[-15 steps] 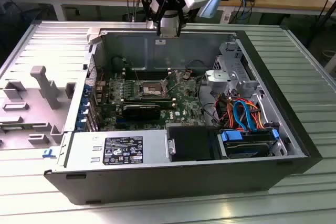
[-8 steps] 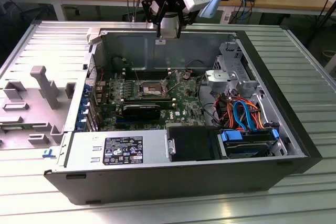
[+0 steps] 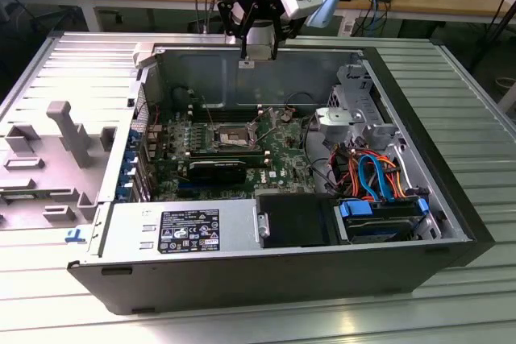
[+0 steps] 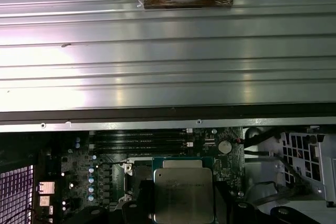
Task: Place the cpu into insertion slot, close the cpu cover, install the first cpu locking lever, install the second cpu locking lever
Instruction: 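Place the cpu into insertion slot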
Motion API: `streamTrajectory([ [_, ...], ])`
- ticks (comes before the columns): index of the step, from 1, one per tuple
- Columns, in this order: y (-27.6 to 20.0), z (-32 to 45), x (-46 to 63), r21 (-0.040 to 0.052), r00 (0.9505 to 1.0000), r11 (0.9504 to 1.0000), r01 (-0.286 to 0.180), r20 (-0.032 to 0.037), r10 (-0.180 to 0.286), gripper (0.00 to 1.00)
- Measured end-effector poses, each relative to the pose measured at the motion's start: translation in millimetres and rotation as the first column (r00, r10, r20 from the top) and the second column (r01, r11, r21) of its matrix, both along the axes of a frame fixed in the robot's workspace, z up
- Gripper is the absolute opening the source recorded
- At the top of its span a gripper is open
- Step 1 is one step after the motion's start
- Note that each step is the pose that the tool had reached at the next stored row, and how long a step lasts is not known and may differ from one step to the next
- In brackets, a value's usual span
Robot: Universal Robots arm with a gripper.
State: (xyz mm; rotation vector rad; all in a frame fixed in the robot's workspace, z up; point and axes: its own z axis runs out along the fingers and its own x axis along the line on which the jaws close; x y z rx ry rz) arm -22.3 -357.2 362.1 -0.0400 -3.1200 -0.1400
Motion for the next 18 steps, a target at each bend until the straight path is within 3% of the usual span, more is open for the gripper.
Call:
streamTrajectory([
  [18, -1.1, -5.2, 0.0, 0.0001, 1.0000, 1.0000, 0.000, 0.0000, 0.000, 0.55],
])
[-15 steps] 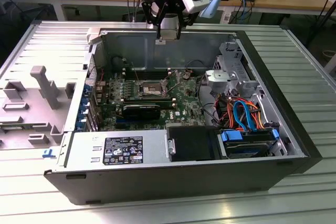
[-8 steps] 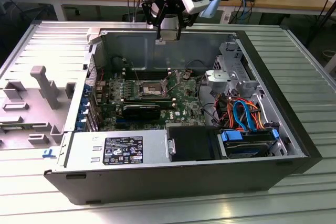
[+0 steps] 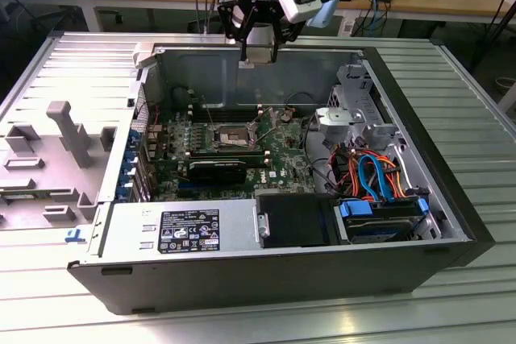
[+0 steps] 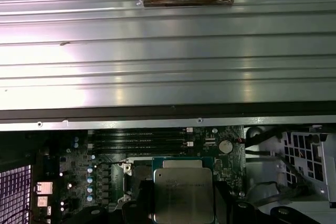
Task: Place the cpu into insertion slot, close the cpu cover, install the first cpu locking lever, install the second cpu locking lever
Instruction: 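Place the cpu into insertion slot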
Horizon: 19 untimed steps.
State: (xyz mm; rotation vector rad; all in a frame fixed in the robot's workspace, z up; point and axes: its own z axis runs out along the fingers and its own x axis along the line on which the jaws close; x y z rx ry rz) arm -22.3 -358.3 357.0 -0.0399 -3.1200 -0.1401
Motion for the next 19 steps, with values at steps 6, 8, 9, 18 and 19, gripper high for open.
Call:
streamTrajectory([
  [6, -0.2, -1.6, 0.0, -0.0001, 1.0000, 1.0000, 0.000, -0.0001, 0.000, 0.55],
  [8, -1.0, -2.0, 0.0, 0.0000, 1.0000, 1.0000, 0.000, 0.0000, 0.000, 0.55],
  [9, -1.6, -2.2, 0.0, 0.0000, 1.0000, 1.0000, 0.000, 0.0000, 0.000, 0.55],
  [18, -9.5, -3.0, -0.1, -0.0001, 1.0000, 1.0000, 0.000, 0.0000, 0.000, 0.55],
  [19, -10.1, -3.1, 0.0, -0.0001, 1.0000, 1.0000, 0.000, -0.0001, 0.000, 0.55],
])
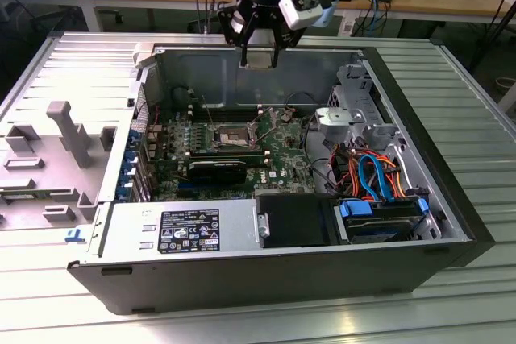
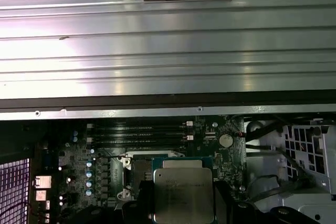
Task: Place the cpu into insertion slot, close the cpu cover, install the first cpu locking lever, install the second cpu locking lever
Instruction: 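Place the cpu into insertion slot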
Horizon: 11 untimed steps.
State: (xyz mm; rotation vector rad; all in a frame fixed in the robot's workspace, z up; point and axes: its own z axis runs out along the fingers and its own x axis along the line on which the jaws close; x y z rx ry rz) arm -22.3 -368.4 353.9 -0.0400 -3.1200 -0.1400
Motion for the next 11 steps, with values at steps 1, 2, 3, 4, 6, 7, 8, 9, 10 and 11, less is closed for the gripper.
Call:
streamTrajectory([
  [1, -1.2, -0.1, 0.0, -0.0001, 1.0000, 1.0000, 0.000, 0.0000, 0.000, 0.55],
  [2, -1.8, -0.2, 0.0, 0.0000, 1.0000, 1.0000, 0.000, 0.0000, 0.000, 0.55],
  [3, -2.1, -0.2, -0.1, 0.0001, 1.0000, 1.0000, 0.000, 0.0001, 0.000, 0.55],
  [4, -2.8, -0.3, 0.0, 0.0000, 1.0000, 1.0000, 0.000, 0.0000, 0.000, 0.55],
  [6, -3.9, -0.4, 0.0, 0.0000, 1.0000, 1.0000, 0.000, 0.0000, 0.000, 0.55],
  [7, -4.5, -0.5, 0.0, 0.0000, 1.0000, 1.0000, 0.000, 0.0000, 0.000, 0.55],
  [8, -5.0, -0.5, 0.0, 0.0000, 1.0000, 1.0000, 0.000, 0.0000, 0.000, 0.55],
  [9, -5.5, -0.6, 0.0, 0.0001, 1.0000, 1.0000, 0.000, 0.0000, 0.000, 0.55],
  [10, -5.9, -0.7, 0.0, 0.0000, 1.0000, 1.0000, 0.000, 0.0001, 0.000, 0.55],
  [11, -6.6, -0.8, 0.0, 0.0000, 1.0000, 1.0000, 0.000, 0.0001, 0.000, 0.55],
])
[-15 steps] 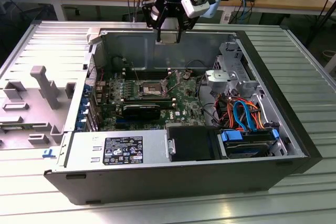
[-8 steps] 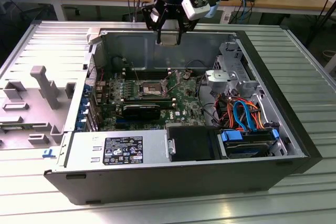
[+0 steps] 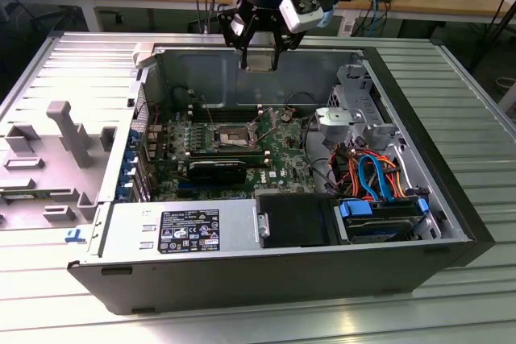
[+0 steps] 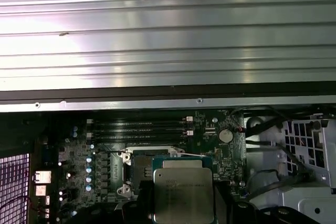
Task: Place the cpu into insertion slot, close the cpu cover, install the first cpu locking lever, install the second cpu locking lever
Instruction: 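Place the cpu into insertion slot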
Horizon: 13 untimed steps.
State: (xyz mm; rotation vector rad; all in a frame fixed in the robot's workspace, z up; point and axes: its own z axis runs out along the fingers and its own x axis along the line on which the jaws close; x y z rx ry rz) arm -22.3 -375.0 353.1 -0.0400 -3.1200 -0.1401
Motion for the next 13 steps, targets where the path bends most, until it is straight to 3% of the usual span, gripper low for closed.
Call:
streamTrajectory([
  [13, -7.2, -0.7, 0.0, -0.0001, 1.0000, 1.0000, 0.000, 0.0000, 0.000, 0.55],
])
